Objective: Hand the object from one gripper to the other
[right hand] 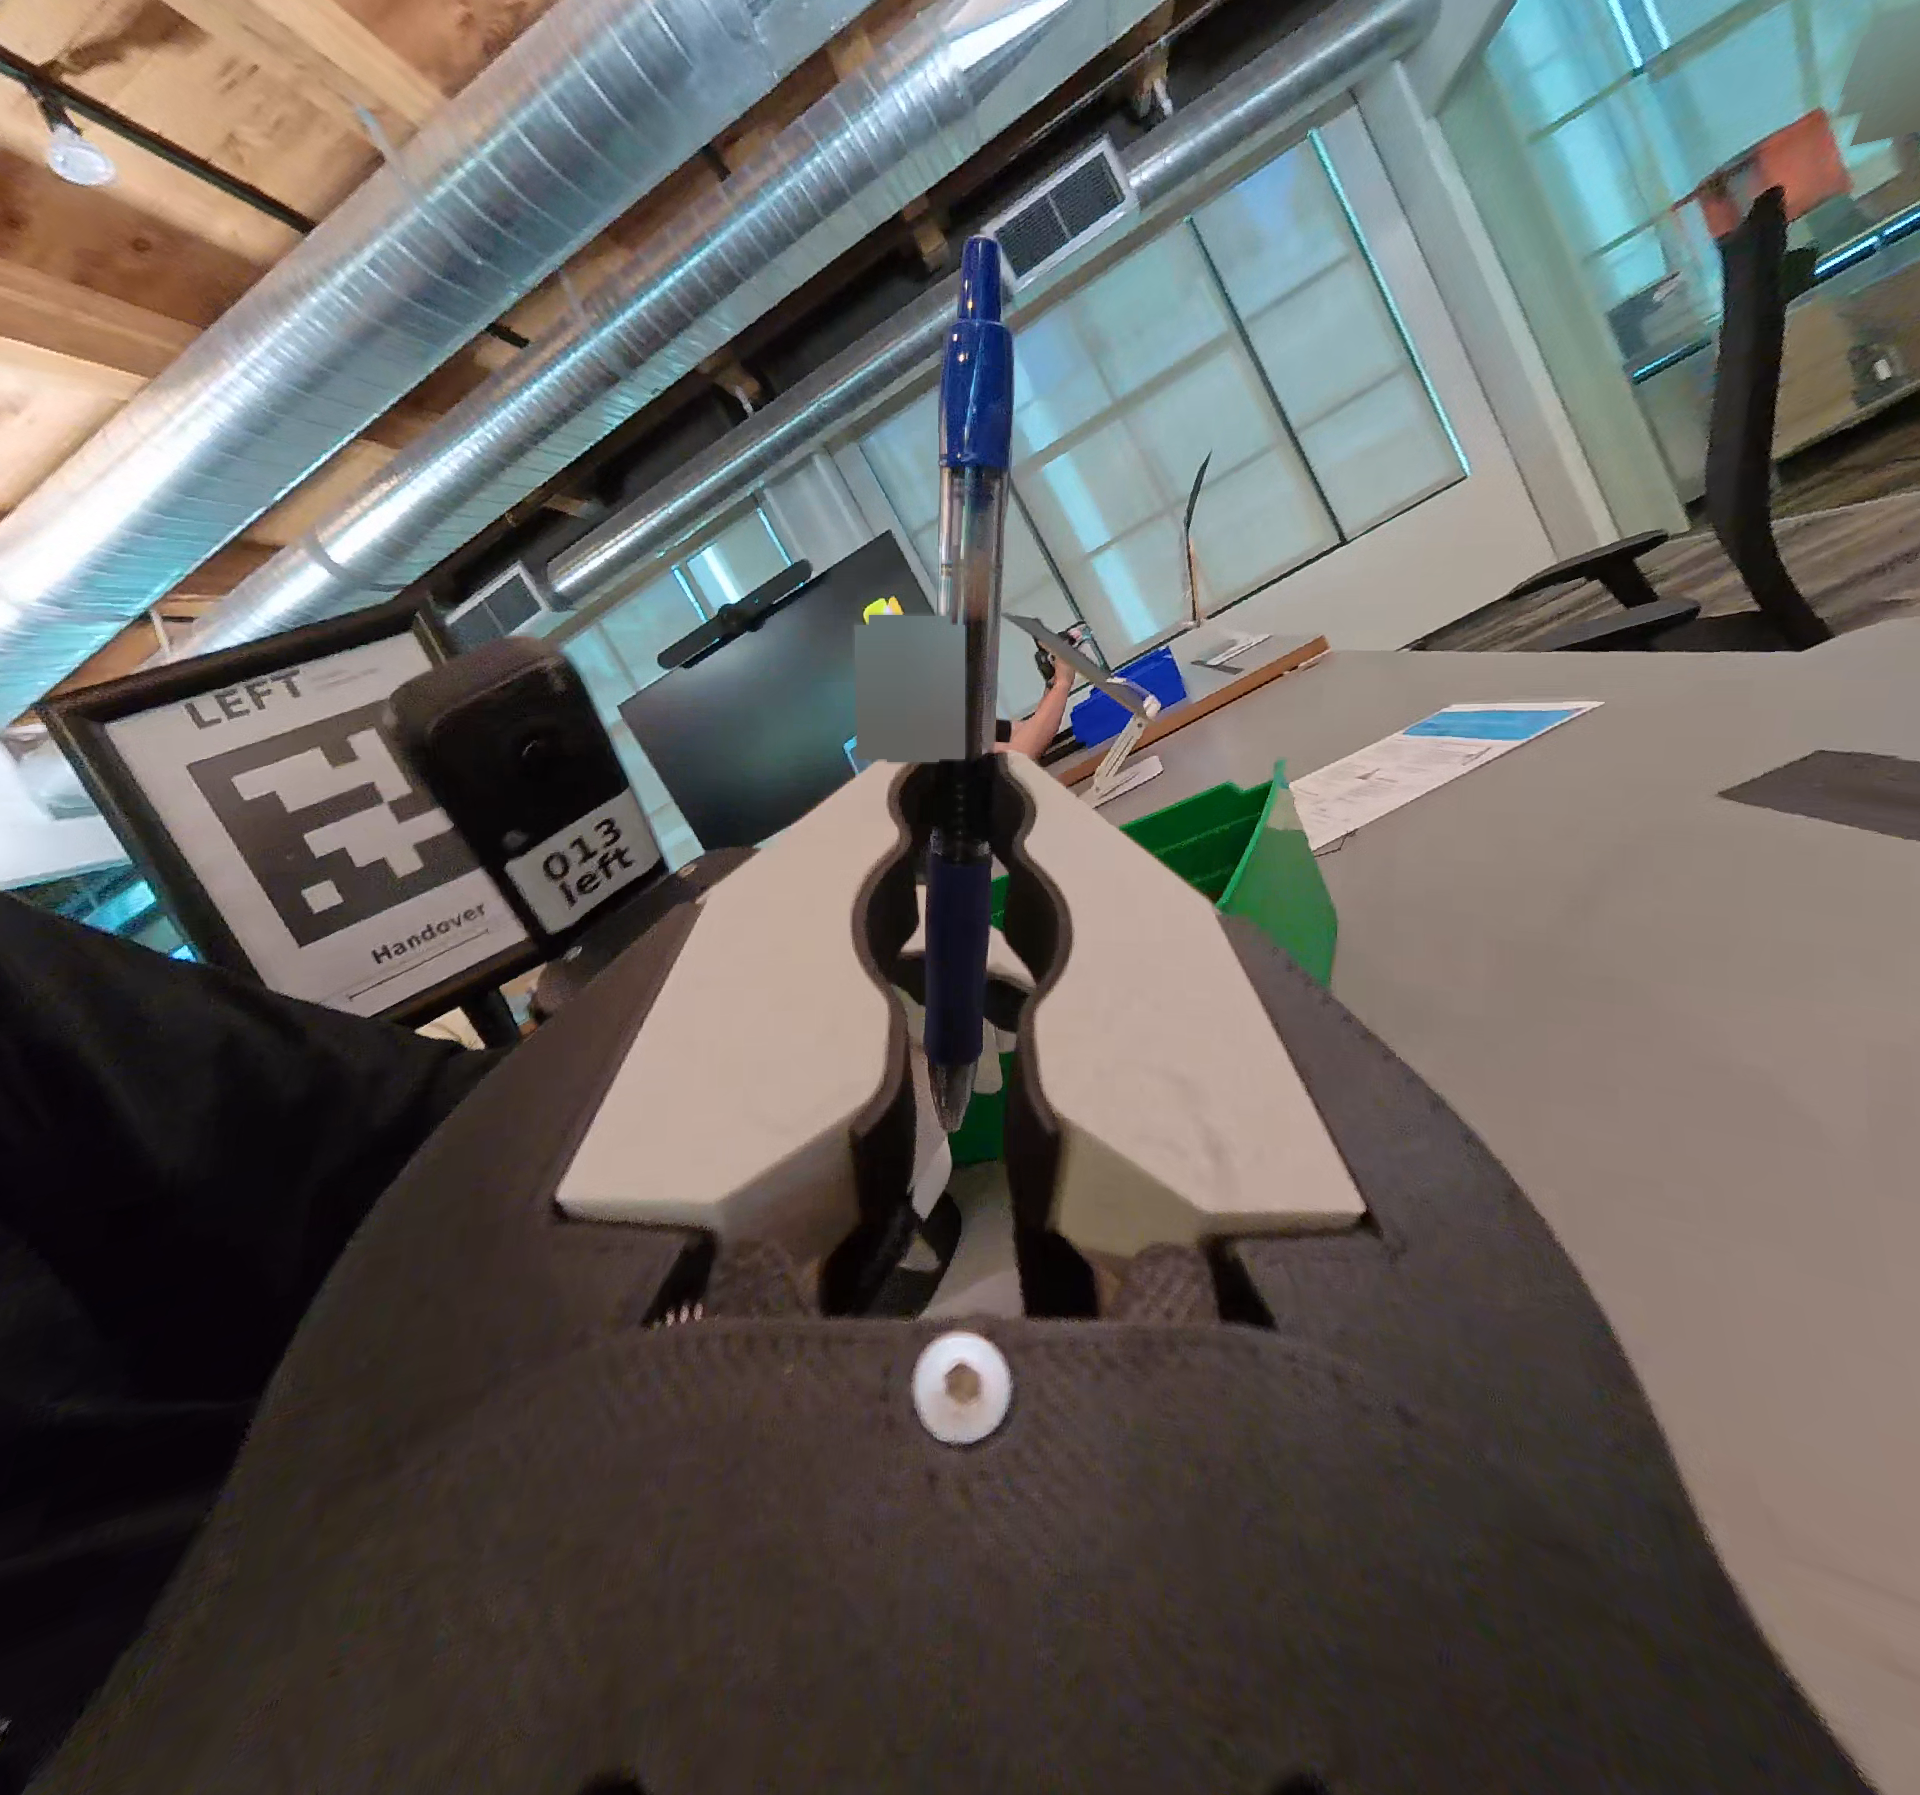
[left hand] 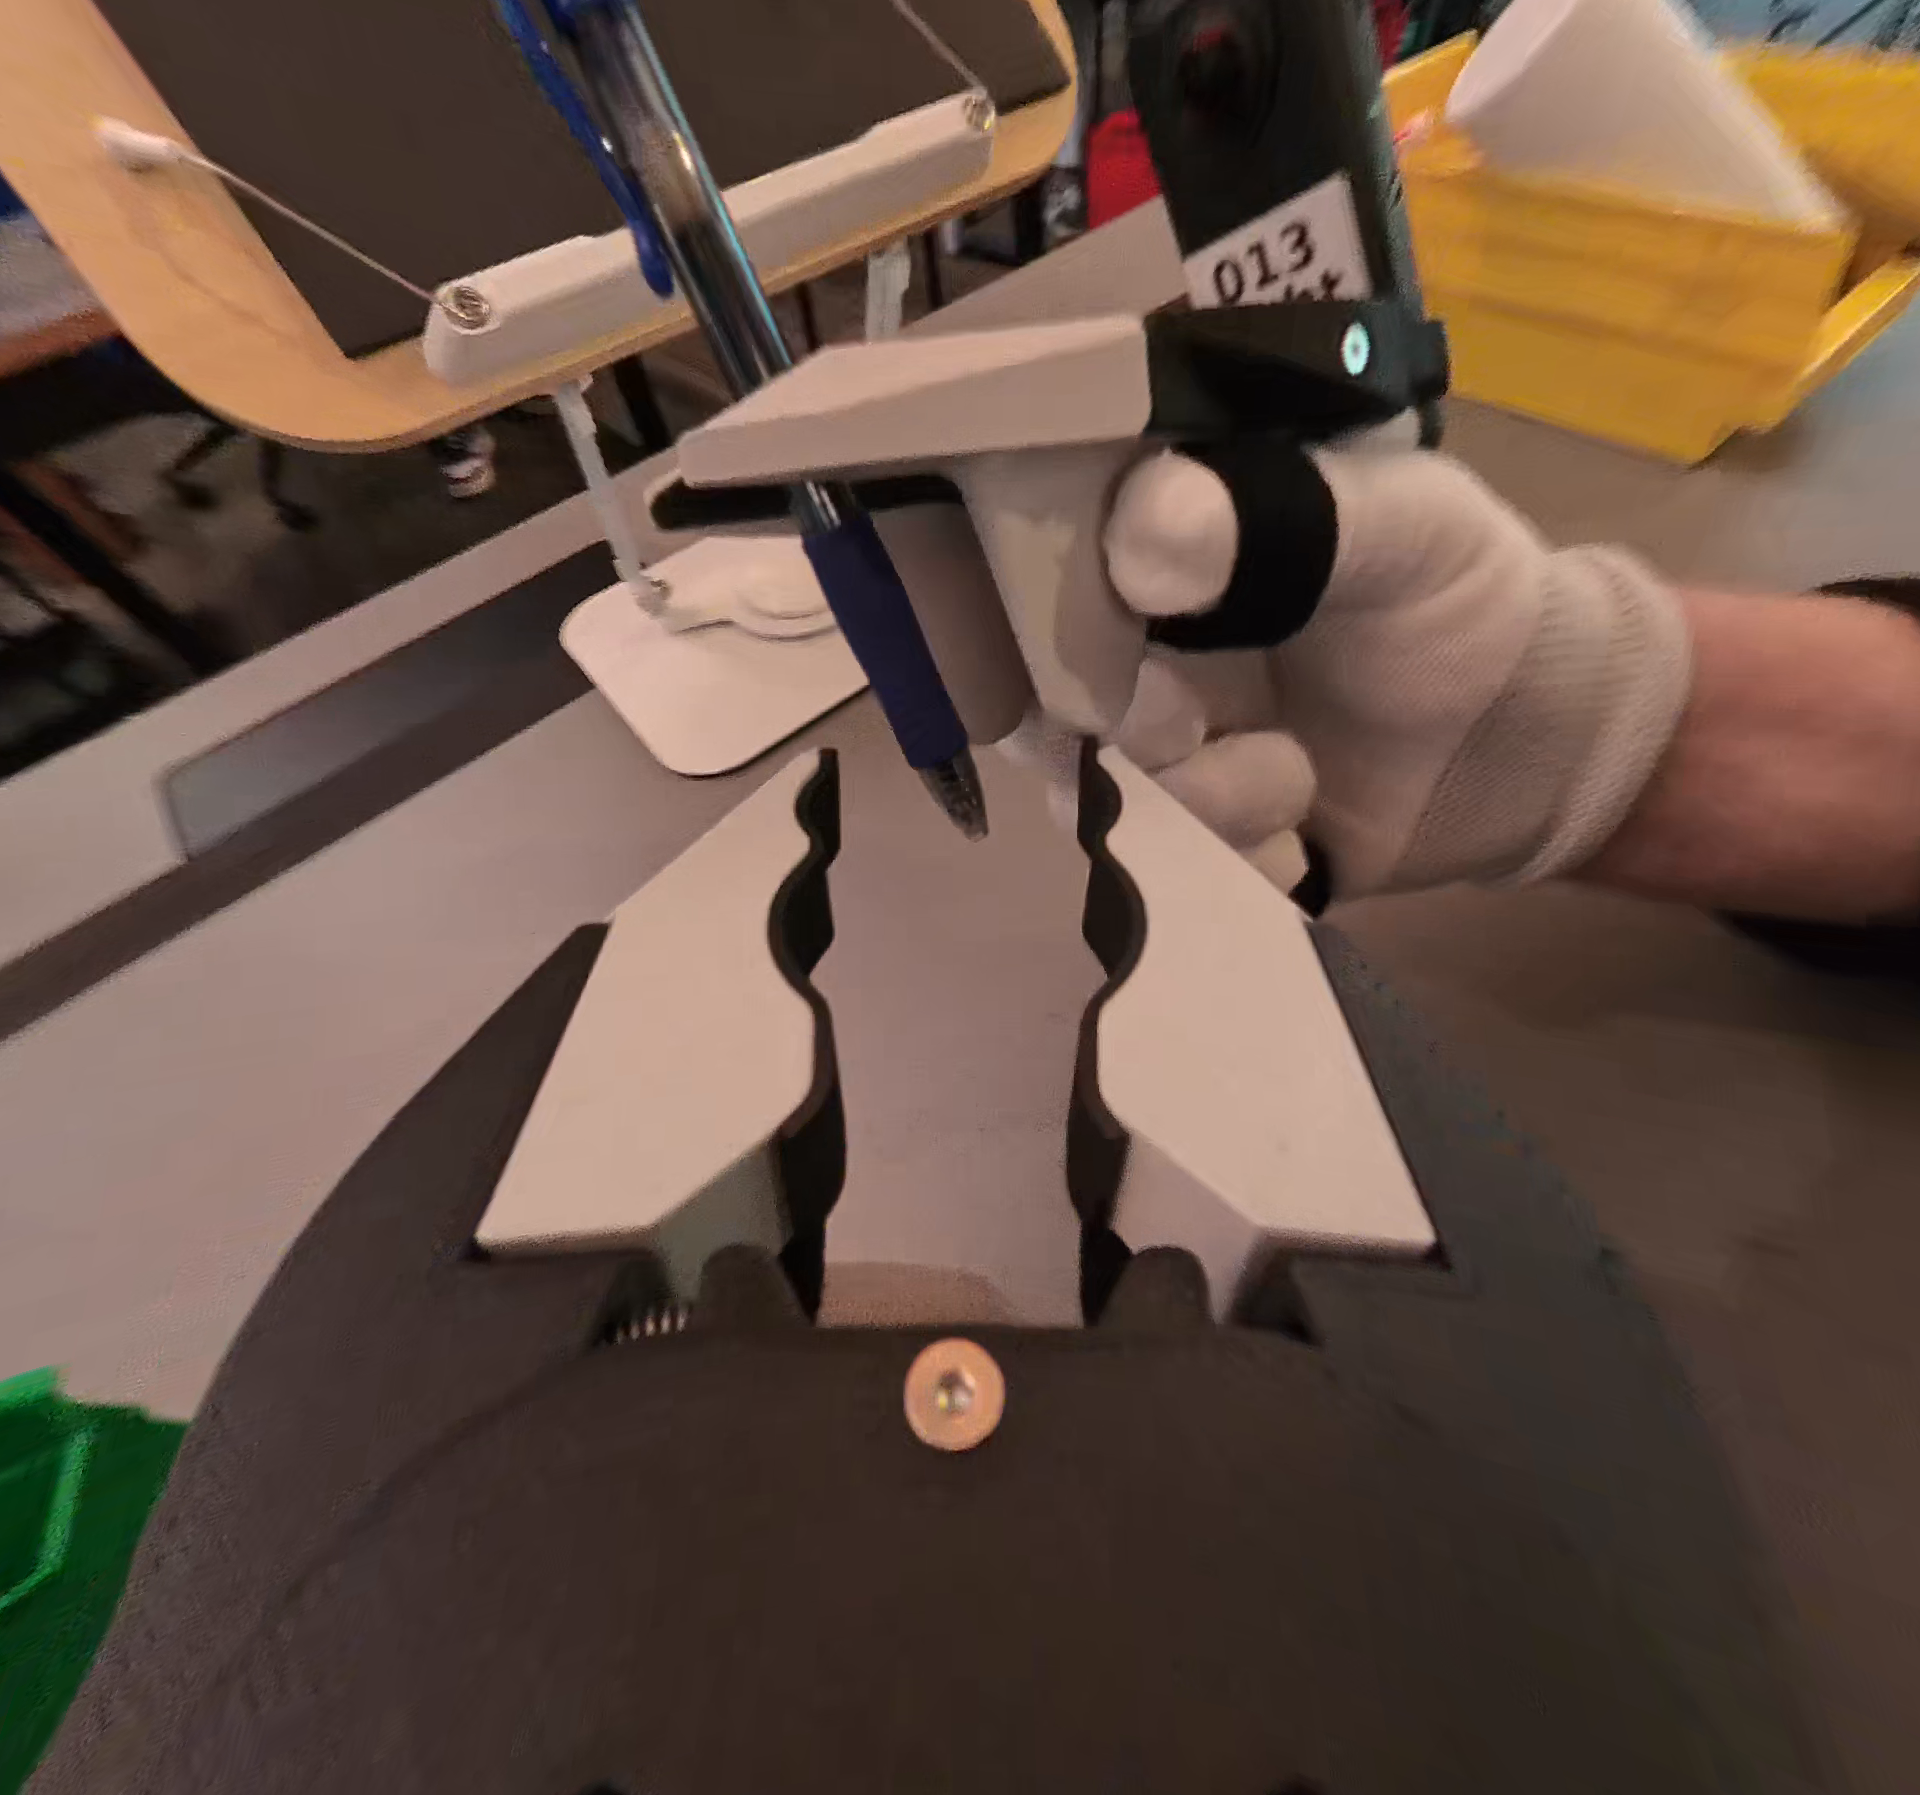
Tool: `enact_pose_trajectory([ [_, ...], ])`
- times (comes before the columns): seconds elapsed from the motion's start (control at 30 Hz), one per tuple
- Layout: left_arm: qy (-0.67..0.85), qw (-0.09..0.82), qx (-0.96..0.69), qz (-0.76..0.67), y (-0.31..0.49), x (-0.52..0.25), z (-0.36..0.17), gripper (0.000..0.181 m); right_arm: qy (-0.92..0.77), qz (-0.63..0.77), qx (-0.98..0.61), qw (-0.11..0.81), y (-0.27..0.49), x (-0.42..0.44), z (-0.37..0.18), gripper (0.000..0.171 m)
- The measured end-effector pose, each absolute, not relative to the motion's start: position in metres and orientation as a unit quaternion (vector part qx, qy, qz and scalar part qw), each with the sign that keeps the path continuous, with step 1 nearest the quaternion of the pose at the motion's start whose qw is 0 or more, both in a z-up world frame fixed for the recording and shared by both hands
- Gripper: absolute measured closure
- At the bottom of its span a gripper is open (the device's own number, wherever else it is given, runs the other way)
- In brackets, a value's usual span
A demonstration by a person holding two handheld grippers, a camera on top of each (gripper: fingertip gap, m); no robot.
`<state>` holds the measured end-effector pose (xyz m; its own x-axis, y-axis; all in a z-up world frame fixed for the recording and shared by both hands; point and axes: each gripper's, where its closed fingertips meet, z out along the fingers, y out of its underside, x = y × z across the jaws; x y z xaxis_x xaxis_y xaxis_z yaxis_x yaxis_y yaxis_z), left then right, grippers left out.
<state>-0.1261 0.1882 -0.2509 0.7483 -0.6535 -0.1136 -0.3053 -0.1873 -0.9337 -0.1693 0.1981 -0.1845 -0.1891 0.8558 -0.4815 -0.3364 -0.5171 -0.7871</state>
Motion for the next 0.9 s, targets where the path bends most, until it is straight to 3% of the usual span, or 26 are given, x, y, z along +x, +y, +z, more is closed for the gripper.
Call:
enact_pose_trajectory([
  [0.43, 0.306, 0.505, -0.741, -0.320, 0.170, -0.119, -0.250, 0.171, -0.337, 0.738, -0.462, 0.359, 0.179, -0.167, -0.192, 0.165],
  [0.9, 0.303, 0.510, -0.731, -0.338, 0.169, -0.120, -0.245, 0.166, -0.364, 0.738, -0.455, 0.341, 0.169, -0.168, -0.194, 0.165],
])
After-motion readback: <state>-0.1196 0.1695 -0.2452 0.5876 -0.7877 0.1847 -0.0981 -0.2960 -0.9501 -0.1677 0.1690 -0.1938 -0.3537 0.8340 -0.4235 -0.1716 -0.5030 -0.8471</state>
